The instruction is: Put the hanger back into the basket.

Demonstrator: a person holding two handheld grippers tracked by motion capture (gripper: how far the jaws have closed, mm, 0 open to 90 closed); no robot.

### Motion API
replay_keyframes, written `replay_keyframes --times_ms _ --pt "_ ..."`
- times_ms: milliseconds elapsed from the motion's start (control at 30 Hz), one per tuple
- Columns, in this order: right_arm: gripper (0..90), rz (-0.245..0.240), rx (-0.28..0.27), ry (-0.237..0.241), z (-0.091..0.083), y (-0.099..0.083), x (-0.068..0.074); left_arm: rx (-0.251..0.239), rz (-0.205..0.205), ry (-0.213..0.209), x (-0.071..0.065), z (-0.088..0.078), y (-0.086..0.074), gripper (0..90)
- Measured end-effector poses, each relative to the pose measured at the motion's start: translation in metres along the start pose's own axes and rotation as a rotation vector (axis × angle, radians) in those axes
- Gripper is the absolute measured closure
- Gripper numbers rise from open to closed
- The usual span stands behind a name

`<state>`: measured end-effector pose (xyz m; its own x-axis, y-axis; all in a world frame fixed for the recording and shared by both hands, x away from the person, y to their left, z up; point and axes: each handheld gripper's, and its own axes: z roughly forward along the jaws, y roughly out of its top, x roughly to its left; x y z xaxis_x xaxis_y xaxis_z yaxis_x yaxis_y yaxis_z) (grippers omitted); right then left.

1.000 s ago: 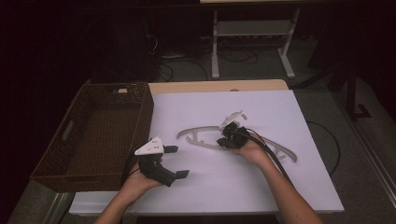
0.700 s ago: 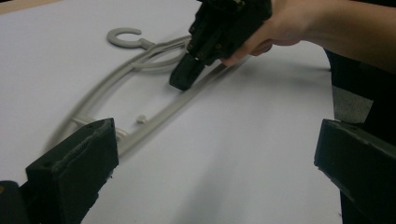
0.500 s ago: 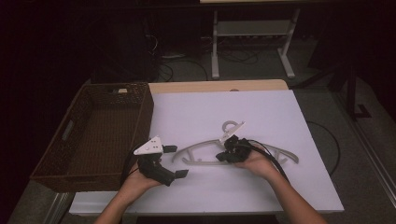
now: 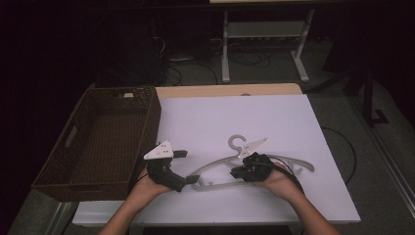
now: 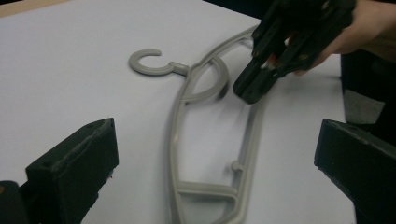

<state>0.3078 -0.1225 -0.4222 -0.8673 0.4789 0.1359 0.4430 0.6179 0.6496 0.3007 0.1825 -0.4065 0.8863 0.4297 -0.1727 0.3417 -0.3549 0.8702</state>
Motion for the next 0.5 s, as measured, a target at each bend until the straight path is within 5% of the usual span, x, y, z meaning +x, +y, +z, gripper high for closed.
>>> replay_keyframes --times_ms 33,200,433,500 --pt "70.1 0.009 -0.035 -0.020 -0.009 -0.005 -0.001 0.001 0.001 0.001 0.002 0.003 0.002 0.0" --pt "57.2 0.040 -0.099 -0.069 -0.026 -0.015 -0.001 0.024 0.018 -0.004 0.008 0.022 0.009 0.0" --pt "50.0 0.085 -0.142 -0.114 -0.045 -0.035 -0.003 0.076 0.047 -0.002 0.018 0.052 0.017 0.1" --pt "48.5 0.089 -0.145 -0.128 -0.049 -0.040 -0.004 0.087 0.062 -0.007 0.020 0.061 0.019 5.9"
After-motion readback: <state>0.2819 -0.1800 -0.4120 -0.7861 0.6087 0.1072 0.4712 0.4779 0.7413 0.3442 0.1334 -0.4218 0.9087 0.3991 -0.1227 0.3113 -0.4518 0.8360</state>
